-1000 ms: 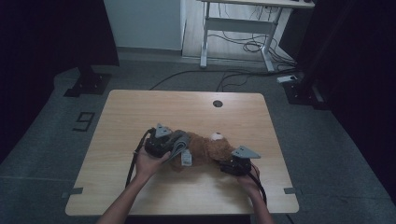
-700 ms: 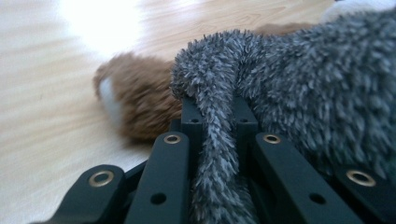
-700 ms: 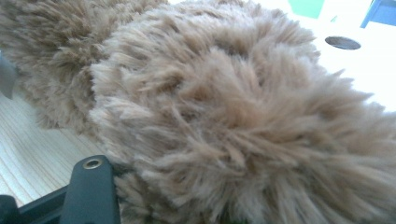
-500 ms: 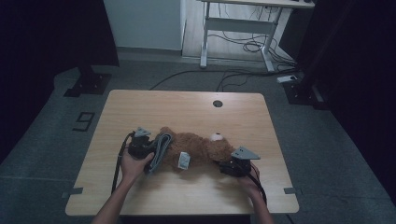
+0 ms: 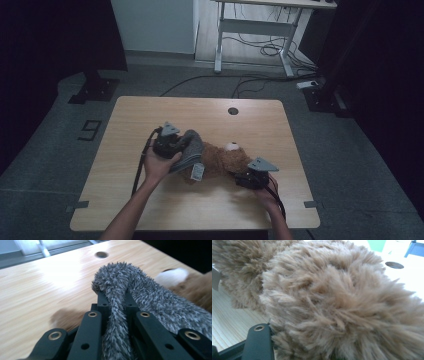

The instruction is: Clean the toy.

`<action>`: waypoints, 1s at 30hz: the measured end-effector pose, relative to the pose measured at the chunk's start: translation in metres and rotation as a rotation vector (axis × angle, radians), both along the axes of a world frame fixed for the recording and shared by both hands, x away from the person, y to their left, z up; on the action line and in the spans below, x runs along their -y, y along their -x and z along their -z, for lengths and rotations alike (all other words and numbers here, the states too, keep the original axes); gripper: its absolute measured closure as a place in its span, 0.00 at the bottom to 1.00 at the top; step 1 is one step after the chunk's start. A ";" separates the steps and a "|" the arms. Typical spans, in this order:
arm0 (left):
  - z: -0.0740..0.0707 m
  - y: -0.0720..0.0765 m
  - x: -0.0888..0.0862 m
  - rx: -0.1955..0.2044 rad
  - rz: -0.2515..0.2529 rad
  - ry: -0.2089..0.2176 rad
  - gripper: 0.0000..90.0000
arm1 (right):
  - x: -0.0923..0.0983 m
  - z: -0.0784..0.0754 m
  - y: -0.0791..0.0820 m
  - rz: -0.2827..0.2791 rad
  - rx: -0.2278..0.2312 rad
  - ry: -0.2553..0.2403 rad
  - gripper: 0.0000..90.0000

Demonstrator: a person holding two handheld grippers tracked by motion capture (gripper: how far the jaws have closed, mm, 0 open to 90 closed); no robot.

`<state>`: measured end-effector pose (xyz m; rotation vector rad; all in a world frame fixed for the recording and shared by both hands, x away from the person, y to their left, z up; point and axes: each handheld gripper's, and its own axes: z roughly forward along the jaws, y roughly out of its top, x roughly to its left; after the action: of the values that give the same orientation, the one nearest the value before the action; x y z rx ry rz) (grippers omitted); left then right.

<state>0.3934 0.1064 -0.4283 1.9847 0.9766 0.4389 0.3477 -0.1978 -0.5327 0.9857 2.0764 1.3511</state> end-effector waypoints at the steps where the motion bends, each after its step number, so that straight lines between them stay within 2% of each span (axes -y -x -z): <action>1: 0.000 -0.002 0.007 -0.003 0.010 -0.006 0.89 | 0.000 0.000 0.000 -0.002 0.005 0.006 0.35; 3: 0.004 -0.008 0.025 -0.025 0.016 -0.043 0.89 | 0.000 0.000 0.000 -0.003 0.007 0.010 0.35; 6: 0.016 -0.015 0.033 -0.058 -0.001 -0.072 0.89 | 0.000 0.000 0.001 0.004 0.003 0.013 0.35; 8: 0.021 -0.016 0.029 -0.065 -0.010 -0.055 0.89 | 0.001 0.000 0.000 0.004 0.001 0.013 0.35; 10: 0.023 -0.015 0.023 -0.064 -0.019 -0.055 0.90 | 0.000 0.000 0.000 0.002 0.004 0.017 0.35; 13: 0.027 -0.013 0.010 -0.051 -0.058 -0.104 0.90 | 0.000 0.000 0.000 0.002 0.000 0.020 0.35; 16: 0.035 -0.013 -0.004 -0.078 -0.085 -0.124 0.90 | -0.001 0.000 0.001 0.006 0.001 0.025 0.35; 18: 0.045 -0.012 -0.015 -0.111 -0.100 -0.141 0.90 | -0.001 0.000 0.002 0.007 0.000 0.027 0.35; 21: 0.065 -0.010 -0.032 -0.173 -0.114 -0.115 0.89 | -0.001 0.001 0.003 0.008 0.000 0.032 0.35; 23: 0.074 -0.009 -0.040 -0.200 -0.113 -0.055 0.89 | 0.000 0.000 0.004 0.007 -0.002 0.037 0.32; 25: 0.078 -0.007 -0.043 -0.199 -0.113 -0.032 0.89 | -0.001 -0.001 0.007 0.013 -0.001 0.040 0.28; 28: 0.080 -0.002 -0.042 -0.182 -0.111 -0.047 0.89 | -0.003 -0.010 0.012 0.019 -0.018 0.017 0.18; 30: 0.083 0.001 -0.042 -0.181 -0.108 -0.041 0.89 | 0.000 -0.019 0.015 -0.004 -0.031 -0.011 0.14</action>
<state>0.3927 0.1486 -0.5112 2.0417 1.2007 0.3445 0.3330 -0.1981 -0.5139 1.0144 2.0968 1.3584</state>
